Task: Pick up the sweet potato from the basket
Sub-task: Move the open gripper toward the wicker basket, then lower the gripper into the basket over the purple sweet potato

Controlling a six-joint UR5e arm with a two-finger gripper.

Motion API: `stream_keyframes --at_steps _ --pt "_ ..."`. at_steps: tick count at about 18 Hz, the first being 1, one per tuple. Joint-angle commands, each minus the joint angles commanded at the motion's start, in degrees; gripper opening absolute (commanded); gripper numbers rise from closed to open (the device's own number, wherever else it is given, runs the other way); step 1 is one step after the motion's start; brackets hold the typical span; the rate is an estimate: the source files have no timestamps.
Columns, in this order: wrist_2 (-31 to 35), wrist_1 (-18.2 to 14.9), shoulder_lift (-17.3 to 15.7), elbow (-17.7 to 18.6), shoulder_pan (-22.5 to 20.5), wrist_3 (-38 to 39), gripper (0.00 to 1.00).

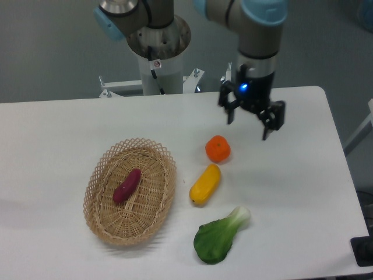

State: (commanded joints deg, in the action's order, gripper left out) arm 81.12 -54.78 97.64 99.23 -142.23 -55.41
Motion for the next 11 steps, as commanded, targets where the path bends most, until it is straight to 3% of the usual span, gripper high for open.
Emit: stream_keyframes --at_steps 2,6,11 --pt "0.18 2.56 1.32 0.35 3.25 5.64 1.0" --pt "0.26 2.66 3.34 1.75 9.76 6.72 1.0" --pt "0.44 3.09 5.36 5.44 13.55 8.73 1.0"
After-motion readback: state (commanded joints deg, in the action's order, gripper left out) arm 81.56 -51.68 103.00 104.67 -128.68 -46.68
